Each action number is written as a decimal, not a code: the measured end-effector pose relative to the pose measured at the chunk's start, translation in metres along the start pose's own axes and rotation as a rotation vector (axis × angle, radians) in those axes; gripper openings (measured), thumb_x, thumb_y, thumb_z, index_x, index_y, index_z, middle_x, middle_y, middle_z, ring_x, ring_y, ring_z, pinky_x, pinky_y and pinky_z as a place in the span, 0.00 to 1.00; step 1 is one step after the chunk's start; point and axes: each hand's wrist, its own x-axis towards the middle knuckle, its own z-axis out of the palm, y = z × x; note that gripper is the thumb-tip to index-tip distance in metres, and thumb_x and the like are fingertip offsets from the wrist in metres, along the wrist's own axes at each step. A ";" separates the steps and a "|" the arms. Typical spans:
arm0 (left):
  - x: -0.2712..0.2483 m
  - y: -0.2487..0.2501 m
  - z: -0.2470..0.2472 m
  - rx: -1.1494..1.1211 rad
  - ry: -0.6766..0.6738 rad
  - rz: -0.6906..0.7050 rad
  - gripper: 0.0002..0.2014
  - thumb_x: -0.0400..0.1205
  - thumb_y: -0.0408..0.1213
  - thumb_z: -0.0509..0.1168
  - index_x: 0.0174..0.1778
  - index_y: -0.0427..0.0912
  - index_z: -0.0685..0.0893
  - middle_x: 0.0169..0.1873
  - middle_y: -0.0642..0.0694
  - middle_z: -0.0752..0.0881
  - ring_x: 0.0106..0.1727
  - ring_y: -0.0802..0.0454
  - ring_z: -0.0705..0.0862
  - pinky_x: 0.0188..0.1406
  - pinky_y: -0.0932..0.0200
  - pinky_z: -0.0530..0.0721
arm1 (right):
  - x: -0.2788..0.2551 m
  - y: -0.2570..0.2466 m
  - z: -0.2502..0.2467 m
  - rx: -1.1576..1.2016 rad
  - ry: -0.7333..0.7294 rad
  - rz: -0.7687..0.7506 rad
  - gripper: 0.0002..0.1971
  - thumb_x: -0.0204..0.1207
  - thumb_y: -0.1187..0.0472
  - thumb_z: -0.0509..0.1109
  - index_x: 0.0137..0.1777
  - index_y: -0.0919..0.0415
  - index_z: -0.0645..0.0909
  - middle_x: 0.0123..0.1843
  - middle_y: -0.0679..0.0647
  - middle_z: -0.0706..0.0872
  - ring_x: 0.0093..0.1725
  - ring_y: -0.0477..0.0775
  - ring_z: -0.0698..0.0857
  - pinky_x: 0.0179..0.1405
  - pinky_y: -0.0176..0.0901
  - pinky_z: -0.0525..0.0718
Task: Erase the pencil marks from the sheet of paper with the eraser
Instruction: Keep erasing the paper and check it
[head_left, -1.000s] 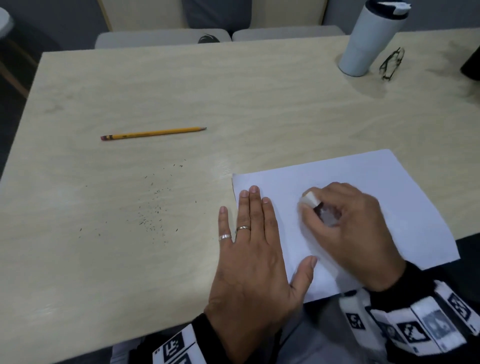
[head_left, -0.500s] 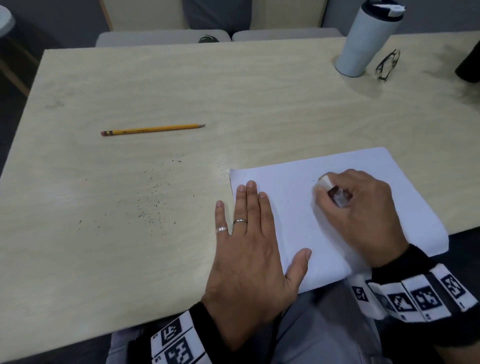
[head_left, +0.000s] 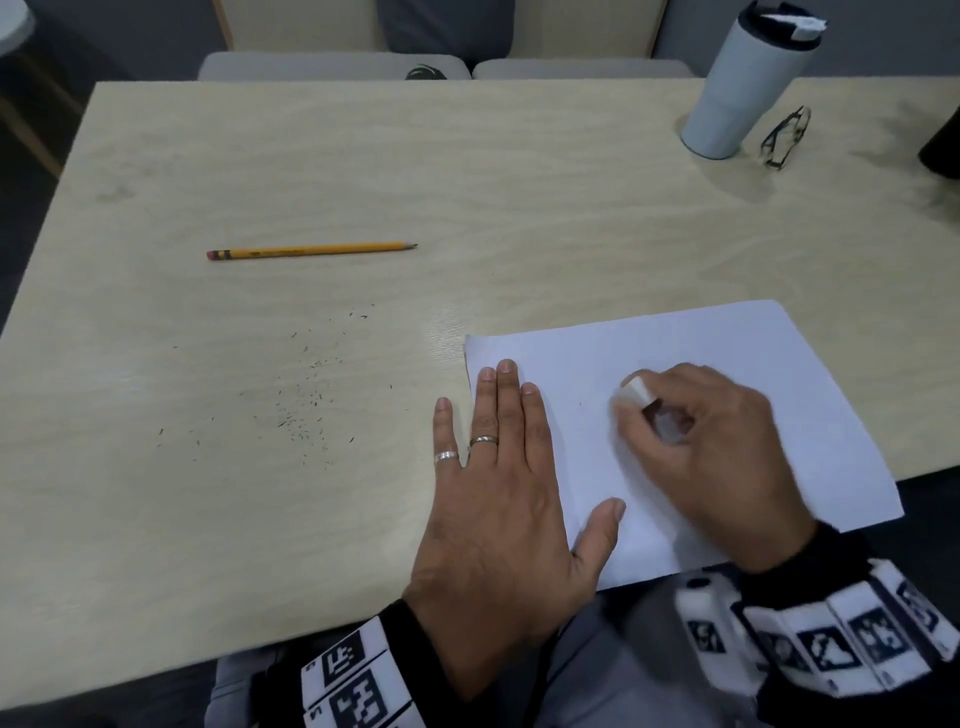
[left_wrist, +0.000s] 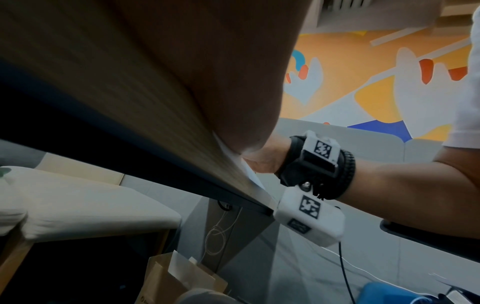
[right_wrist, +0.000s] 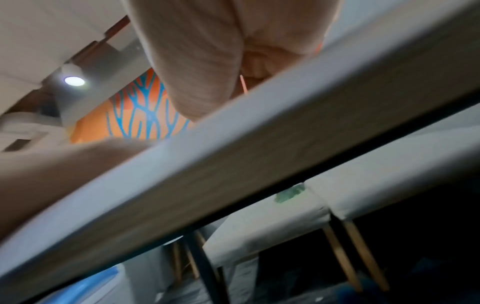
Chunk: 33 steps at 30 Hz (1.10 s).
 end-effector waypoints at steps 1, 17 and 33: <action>0.000 0.000 0.000 0.000 0.002 -0.003 0.50 0.88 0.70 0.45 0.90 0.27 0.53 0.91 0.26 0.48 0.93 0.33 0.44 0.86 0.21 0.51 | 0.007 0.013 -0.006 -0.028 0.034 0.027 0.10 0.79 0.66 0.79 0.37 0.57 0.85 0.31 0.52 0.79 0.35 0.59 0.77 0.40 0.58 0.82; 0.000 0.000 -0.002 -0.006 -0.008 0.008 0.50 0.88 0.69 0.43 0.91 0.26 0.51 0.90 0.25 0.46 0.93 0.31 0.43 0.86 0.21 0.49 | -0.012 -0.019 0.004 0.057 -0.044 -0.058 0.07 0.81 0.65 0.78 0.41 0.57 0.88 0.32 0.50 0.80 0.36 0.55 0.78 0.39 0.49 0.77; -0.001 0.001 -0.004 -0.018 -0.006 0.008 0.49 0.88 0.68 0.40 0.91 0.26 0.46 0.90 0.24 0.42 0.93 0.31 0.39 0.86 0.21 0.45 | -0.024 -0.030 0.004 0.008 -0.015 -0.050 0.07 0.82 0.66 0.78 0.42 0.58 0.88 0.34 0.49 0.81 0.38 0.53 0.78 0.40 0.47 0.78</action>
